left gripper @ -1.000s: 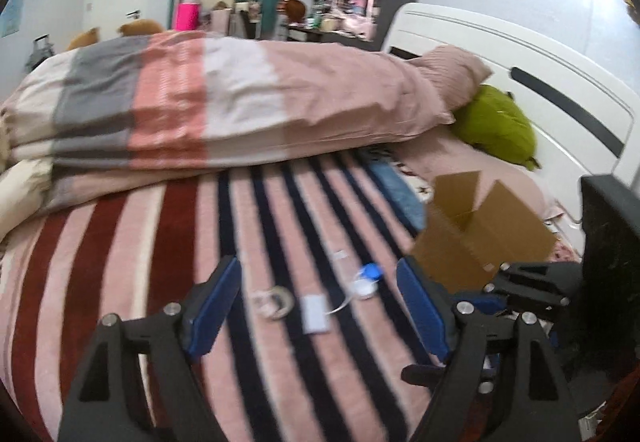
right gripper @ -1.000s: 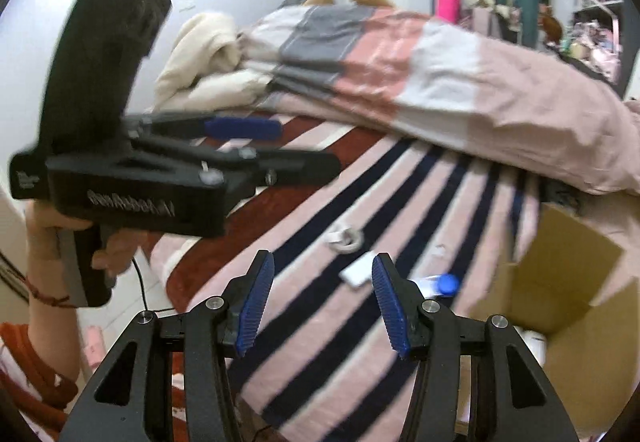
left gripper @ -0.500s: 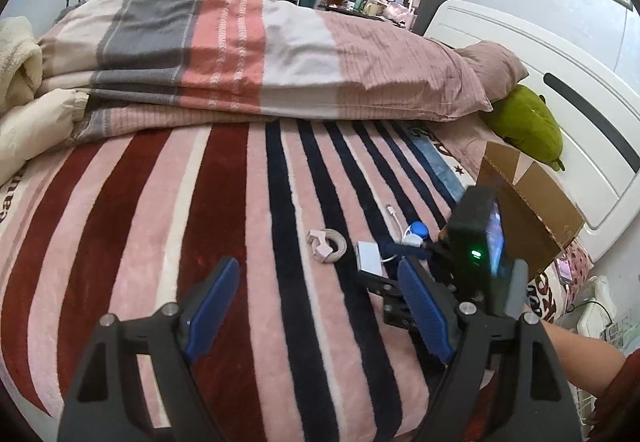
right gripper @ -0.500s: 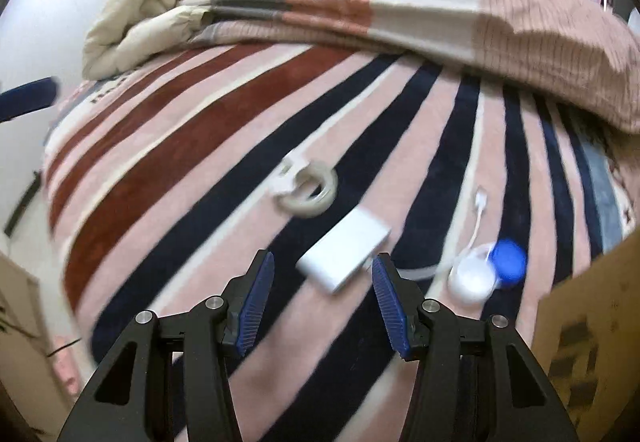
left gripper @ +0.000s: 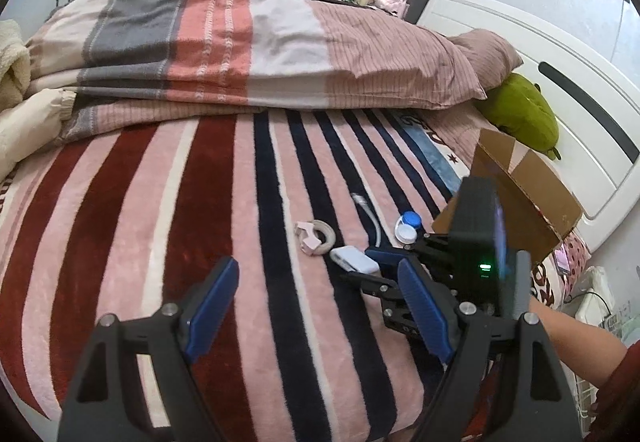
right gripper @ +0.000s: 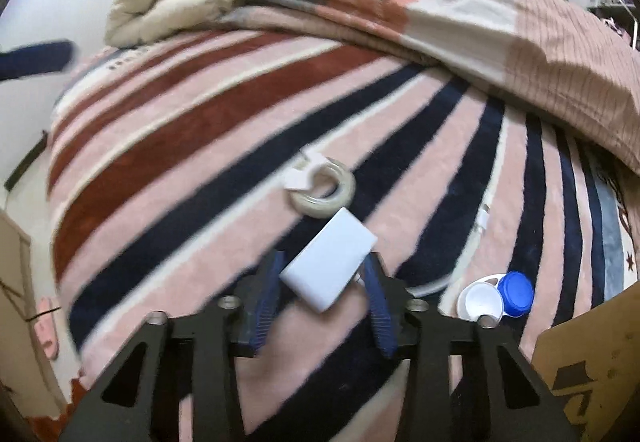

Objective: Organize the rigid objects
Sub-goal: 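Move the right gripper back over the white USB hub, then grasp the white USB hub with the right gripper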

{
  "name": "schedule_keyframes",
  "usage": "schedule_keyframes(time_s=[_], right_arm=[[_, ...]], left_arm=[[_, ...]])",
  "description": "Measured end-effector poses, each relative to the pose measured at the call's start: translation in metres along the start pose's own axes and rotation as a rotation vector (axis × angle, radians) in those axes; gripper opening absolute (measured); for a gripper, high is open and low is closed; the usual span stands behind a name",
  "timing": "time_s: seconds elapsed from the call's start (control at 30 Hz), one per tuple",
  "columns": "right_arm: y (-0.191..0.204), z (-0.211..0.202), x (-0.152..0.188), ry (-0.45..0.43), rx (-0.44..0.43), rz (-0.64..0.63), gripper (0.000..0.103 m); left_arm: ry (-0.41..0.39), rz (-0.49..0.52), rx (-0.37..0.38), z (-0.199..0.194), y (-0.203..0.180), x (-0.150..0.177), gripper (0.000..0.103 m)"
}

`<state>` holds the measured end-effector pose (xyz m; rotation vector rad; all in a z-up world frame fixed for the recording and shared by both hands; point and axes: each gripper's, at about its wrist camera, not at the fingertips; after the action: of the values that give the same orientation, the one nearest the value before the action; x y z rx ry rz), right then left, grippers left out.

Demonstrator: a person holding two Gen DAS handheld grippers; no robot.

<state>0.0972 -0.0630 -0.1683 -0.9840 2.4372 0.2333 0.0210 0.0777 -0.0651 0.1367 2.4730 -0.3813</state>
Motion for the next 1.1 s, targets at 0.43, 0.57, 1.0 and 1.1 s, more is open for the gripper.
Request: schedule_keyframes(time_s=[0.43, 0.57, 1.0, 1.1], right_arm=[[0.016, -0.003, 0.027, 0.089, -0.055, -0.032, 0.028], [0.001, -0.003, 0.038, 0.058, -0.1, 0.097, 0.032], [0.011, 0.01, 0.016, 0.031, -0.012, 0.218, 0.023], [0.016, -0.004, 0.018, 0.002, -0.026, 0.165, 0.023]], left_arm=[[0.033, 0.008, 0.006, 0.009, -0.008, 0.003, 0.079], [0.032, 0.005, 0.004, 0.008, -0.008, 0.001, 0.079], [0.035, -0.001, -0.013, 0.004, -0.003, 0.004, 0.079], [0.041, 0.0, -0.003, 0.007, -0.004, 0.002, 0.079]])
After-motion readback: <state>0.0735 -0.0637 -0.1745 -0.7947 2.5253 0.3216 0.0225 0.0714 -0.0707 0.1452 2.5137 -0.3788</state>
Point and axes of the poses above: each gripper's, at about its wrist camera, not at the fingertips, and z roughly the way its jaws point, y to its left, x to its underside, and after that the axes turned 6 degrees about y, right-handed
